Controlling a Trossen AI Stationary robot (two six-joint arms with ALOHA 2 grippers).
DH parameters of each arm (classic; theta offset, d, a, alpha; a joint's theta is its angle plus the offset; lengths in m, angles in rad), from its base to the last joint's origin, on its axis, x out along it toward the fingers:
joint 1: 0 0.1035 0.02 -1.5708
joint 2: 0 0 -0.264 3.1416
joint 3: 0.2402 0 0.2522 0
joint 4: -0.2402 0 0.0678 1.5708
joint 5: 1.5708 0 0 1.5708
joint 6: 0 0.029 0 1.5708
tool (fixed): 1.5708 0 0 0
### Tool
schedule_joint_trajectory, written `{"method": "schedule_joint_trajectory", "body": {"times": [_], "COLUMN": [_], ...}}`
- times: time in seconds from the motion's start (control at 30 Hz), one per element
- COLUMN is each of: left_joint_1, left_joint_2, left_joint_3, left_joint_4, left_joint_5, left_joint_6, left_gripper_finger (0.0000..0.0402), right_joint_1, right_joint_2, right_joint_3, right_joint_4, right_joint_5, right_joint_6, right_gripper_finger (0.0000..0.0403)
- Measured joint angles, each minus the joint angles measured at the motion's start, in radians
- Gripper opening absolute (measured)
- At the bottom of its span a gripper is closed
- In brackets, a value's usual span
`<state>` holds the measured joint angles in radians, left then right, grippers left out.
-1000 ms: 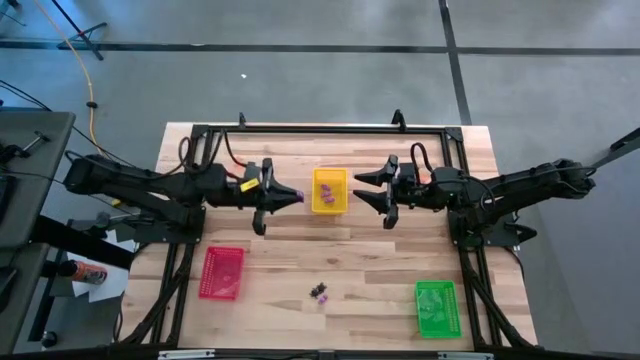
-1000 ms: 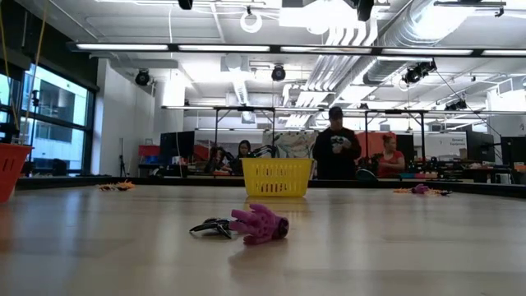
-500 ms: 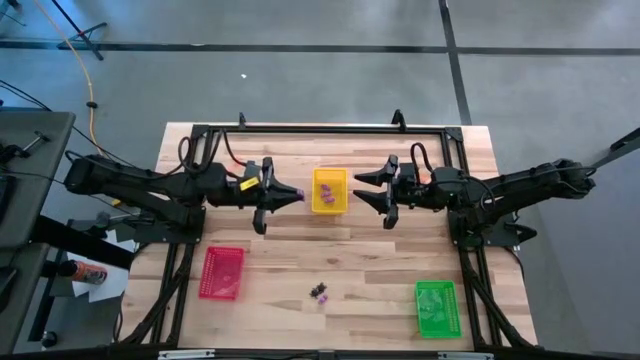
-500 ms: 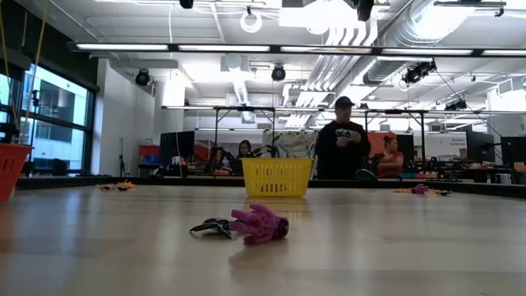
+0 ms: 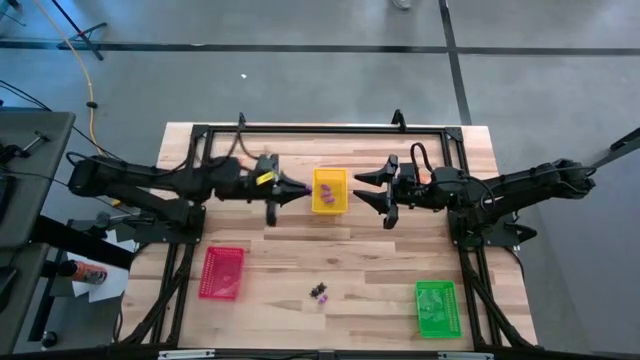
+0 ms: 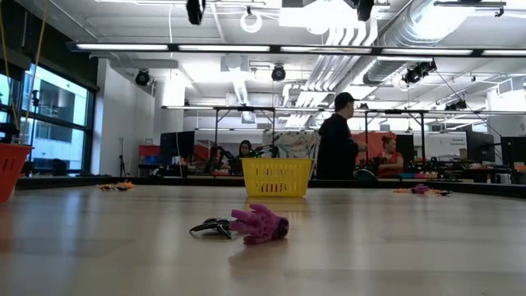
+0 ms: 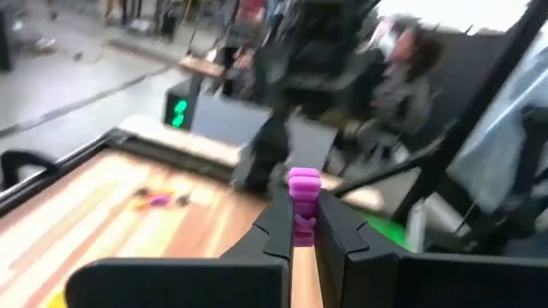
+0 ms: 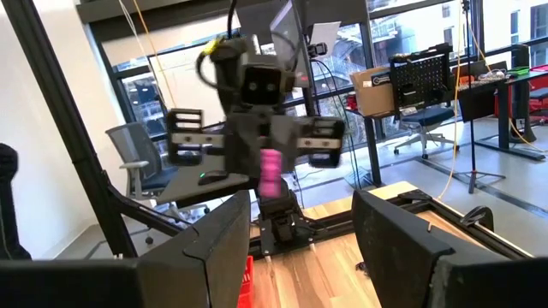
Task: Sort Halloween decoration
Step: Put the top left skeleton toy into the yellow bin
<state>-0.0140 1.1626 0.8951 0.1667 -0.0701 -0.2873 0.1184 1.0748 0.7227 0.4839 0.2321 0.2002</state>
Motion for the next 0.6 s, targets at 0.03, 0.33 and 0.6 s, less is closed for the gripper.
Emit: {"method": "schedule_joint_trajectory", "body": {"times": [0.03, 0.33, 0.6], "left_joint_1": [0.022, 0.174, 0.238], "left_joint_2": [0.025, 0.336, 0.567], "left_joint_3": [0.029, 0.205, 0.231], "left_joint_4": [-0.049, -0.217, -0.222], "left_joint_5": [0.021, 0.110, 0.069], "left_joint_6": [0.016, 0.130, 0.111], "left_gripper_finger": [0.0005, 0.0005, 0.0005], "right_joint_1": [0.000, 0.000, 0.000], "right_joint_2": [0.000, 0.000, 0.000], "right_joint_3": [0.000, 0.000, 0.000], "right_joint_4": [0.005, 0.014, 0.014], "right_joint_5": [0.000, 0.000, 0.000], "right_joint_6": [0.000, 0.000, 0.001], "right_gripper_finger": [0.0200, 0.0200, 0.0200]}}
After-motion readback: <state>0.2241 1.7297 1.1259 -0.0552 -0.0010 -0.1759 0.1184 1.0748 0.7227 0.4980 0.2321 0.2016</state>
